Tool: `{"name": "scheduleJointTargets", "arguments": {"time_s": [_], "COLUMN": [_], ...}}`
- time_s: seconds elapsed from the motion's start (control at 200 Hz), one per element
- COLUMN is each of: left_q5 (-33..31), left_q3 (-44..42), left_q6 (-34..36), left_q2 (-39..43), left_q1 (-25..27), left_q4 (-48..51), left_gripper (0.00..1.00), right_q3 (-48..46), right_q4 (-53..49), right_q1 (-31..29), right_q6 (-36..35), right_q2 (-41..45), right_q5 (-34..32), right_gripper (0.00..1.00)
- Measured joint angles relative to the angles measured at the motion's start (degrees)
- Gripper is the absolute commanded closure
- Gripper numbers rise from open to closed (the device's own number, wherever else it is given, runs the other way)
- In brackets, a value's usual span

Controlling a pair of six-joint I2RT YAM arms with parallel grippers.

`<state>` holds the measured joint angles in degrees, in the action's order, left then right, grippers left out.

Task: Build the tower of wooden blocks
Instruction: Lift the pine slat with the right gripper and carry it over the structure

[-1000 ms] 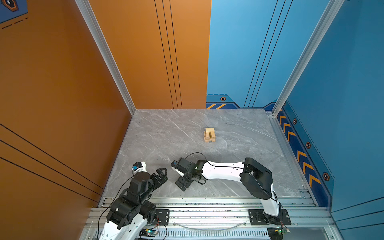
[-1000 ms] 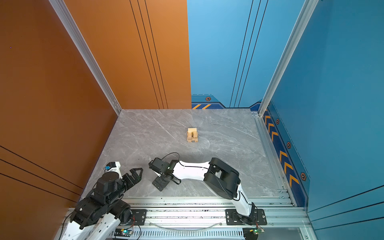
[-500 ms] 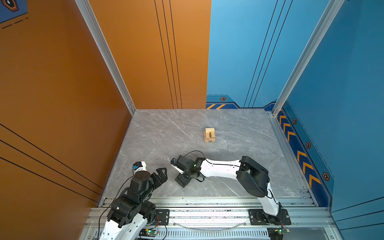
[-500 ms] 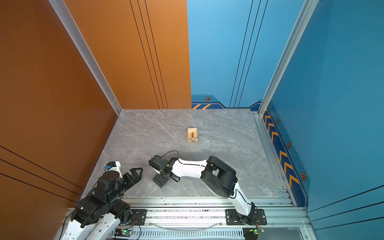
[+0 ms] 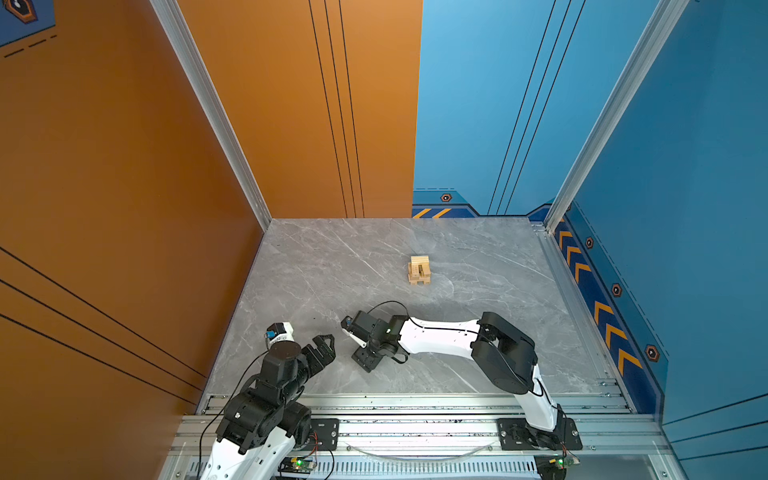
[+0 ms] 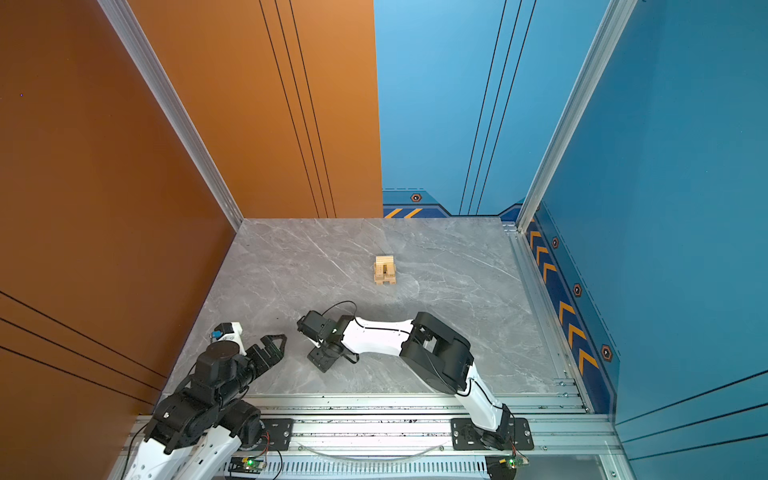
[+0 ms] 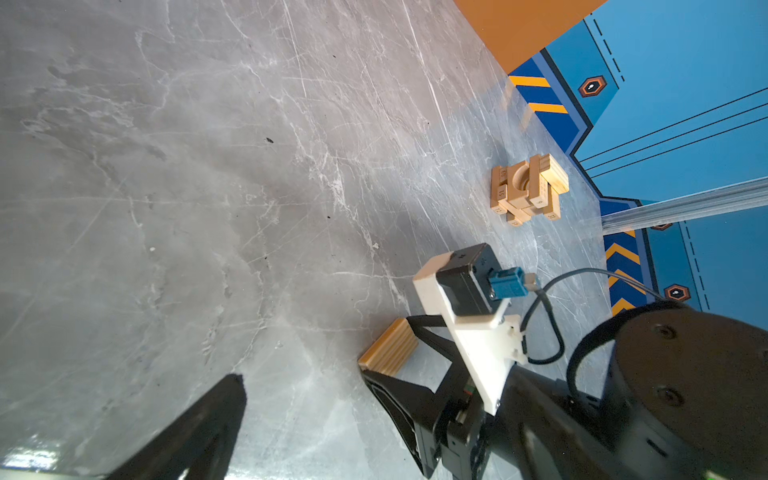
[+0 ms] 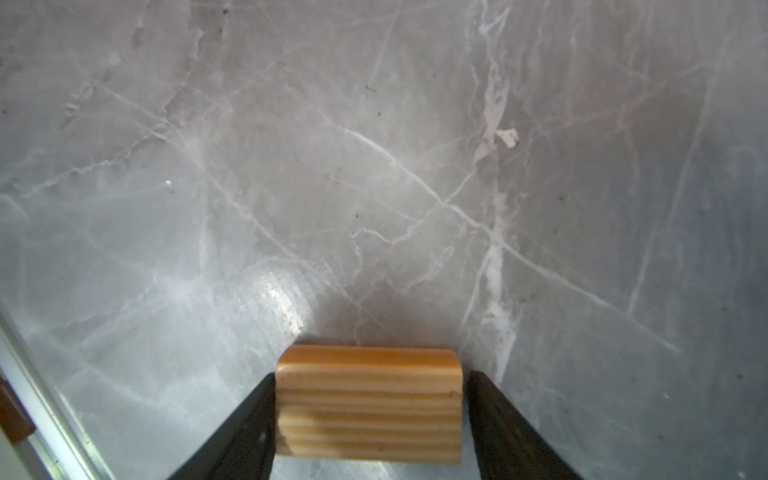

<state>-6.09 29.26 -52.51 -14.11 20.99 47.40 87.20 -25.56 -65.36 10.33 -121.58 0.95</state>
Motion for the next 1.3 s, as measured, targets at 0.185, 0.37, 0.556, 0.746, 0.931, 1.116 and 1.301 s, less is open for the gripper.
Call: {"name": "scheduleJointTargets", "arguments": {"time_s": [0.185,0.37,0.556,0.746,0.931,1.116,1.301], "left_q5": [0.3,0.5,0.8,0.8,1.0,1.2,1.7], "left_q3": [0.0,0.0,0.0,0.0,0.2,1.4,2.4], "left_q6": [0.2,0.2,0.5,0.8,2.0,3.4,4.7], "left_q2": [0.0,0.0,0.0,0.0,-1.9,-5.2,-8.9], "left_q1": [0.0,-0.5,-0.8,-1.2,-1.9,-2.6,-3.5], "left_q4": [0.0,0.0,-0.1,-0.5,-0.6,-1.9,-4.3], "left_gripper": [0.02,0.02,0.02,0.02,0.02,0.02,0.02], "right_q3": [0.6,0.7,1.4,1.5,1.7,2.3,3.3], "right_q4": [-1.7,-2.4,-3.3,-3.5,-4.6,-7.1,-8.7], "right_q1": [-0.3,-1.0,-1.2,-1.0,0.1,2.7,5.7], "right_q6": [0.4,1.1,1.5,2.1,4.1,6.5,8.0], "right_q2": [-0.2,-0.3,-0.5,-0.5,-0.5,0.7,4.7], "right_q5": [-2.5,-4.1,-5.5,-6.2,-7.5,-8.8,-9.5], "right_gripper": [0.25,0.33,0.40,0.48,0.51,0.51,0.51]}}
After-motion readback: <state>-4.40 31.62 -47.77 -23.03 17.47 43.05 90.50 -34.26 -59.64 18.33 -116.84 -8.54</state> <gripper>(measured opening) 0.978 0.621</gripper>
